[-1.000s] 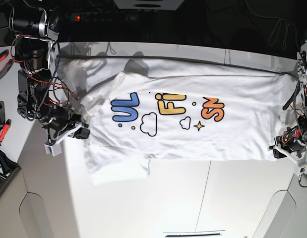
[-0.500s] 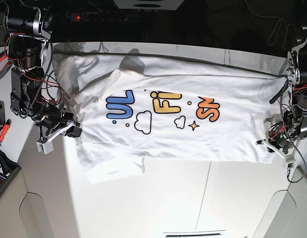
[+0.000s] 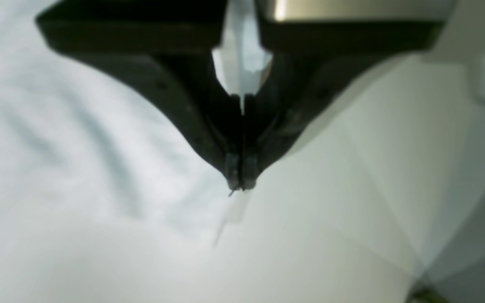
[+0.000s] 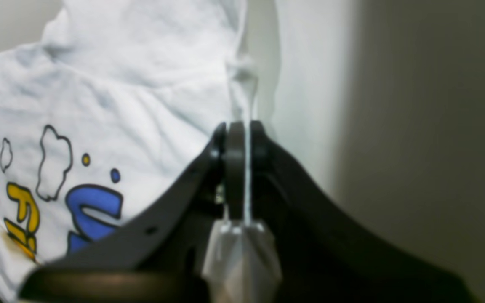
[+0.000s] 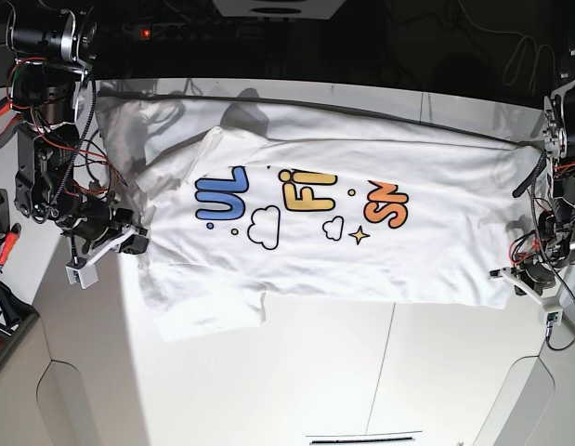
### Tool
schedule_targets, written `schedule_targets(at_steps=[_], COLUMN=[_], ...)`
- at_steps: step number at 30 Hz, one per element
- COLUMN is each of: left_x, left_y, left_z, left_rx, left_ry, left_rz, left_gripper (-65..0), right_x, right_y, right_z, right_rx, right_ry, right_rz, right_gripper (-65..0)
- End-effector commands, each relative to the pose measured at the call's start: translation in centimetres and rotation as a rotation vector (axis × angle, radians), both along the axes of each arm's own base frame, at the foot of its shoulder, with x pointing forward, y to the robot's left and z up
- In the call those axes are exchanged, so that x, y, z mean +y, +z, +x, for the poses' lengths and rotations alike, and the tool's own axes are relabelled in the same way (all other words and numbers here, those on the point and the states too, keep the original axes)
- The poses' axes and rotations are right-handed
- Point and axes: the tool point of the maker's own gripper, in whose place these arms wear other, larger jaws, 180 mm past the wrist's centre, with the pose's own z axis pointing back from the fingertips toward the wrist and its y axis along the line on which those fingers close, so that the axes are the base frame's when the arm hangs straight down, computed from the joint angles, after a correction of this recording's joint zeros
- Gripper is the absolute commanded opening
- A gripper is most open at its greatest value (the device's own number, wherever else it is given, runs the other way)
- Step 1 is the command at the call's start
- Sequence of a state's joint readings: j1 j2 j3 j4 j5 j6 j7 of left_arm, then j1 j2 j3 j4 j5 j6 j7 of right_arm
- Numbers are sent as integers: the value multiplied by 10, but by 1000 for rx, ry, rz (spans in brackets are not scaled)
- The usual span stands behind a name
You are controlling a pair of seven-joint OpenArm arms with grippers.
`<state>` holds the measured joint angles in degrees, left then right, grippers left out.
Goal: Layout the t-shirt on the table in an organized manner, then fold the t-shirt properly
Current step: 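Lower the left gripper and grasp the shirt side opposite the right gripper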
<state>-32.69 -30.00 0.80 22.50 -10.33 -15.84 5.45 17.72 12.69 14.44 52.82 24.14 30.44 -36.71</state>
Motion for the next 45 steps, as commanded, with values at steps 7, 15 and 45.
schedule_targets(at_steps=[7, 15, 45], left_x=[11, -17, -38], left_y=[10, -5, 5], left_z=[2, 2, 19], left_rx=[-31, -76, -114], left_ry=[-6, 38, -24], left_rz=[62, -105, -72], left_gripper=[-428, -428, -428], right_x=[-6, -5, -5], right_y=[10, 8, 7], right_z=[9, 6, 5], right_rx=[-23, -15, -12], right_ry=[5, 7, 10], right_rz=[-23, -23, -23], right_gripper=[-650, -650, -650])
